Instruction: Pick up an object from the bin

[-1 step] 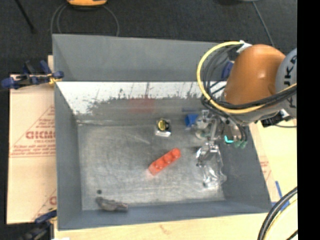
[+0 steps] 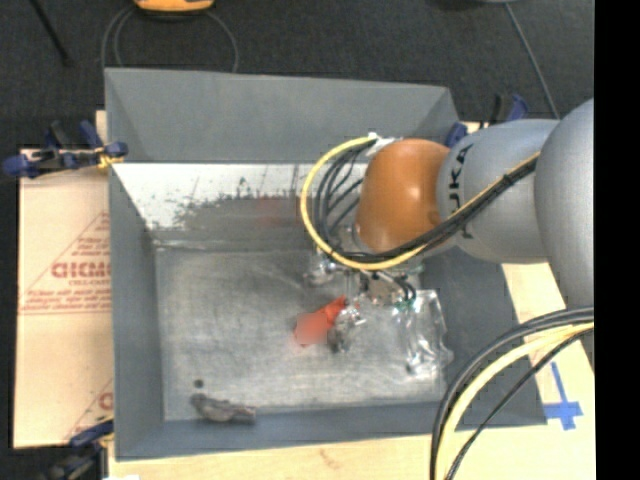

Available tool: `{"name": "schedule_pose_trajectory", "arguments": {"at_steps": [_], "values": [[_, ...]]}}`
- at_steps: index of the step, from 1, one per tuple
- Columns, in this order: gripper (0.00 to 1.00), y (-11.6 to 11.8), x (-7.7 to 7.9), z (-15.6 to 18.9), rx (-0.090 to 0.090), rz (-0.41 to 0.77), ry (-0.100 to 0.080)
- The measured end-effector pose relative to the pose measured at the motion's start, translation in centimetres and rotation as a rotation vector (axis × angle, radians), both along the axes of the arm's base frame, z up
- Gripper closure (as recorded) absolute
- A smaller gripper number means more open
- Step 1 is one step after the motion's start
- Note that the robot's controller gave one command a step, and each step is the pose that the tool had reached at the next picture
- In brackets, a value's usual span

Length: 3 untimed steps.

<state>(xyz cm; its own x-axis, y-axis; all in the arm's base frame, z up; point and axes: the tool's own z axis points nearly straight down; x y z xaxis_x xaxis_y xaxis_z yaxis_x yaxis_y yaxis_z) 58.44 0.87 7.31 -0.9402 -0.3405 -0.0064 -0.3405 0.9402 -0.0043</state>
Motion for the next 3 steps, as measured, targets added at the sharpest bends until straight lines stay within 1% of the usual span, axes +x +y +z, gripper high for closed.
{"name": "schedule_pose_trajectory", "arguments": {"at_steps": [1, 2, 3], "values": [[0.0, 1.1, -1.4, 2.8, 0.001, 0.155, 0.001], [0.0, 0.3, -1.6, 3.2, 0.0, 0.312, 0.0], [0.0, 0.6, -2.1, 0.1, -0.002, 0.462, -0.004]]}}
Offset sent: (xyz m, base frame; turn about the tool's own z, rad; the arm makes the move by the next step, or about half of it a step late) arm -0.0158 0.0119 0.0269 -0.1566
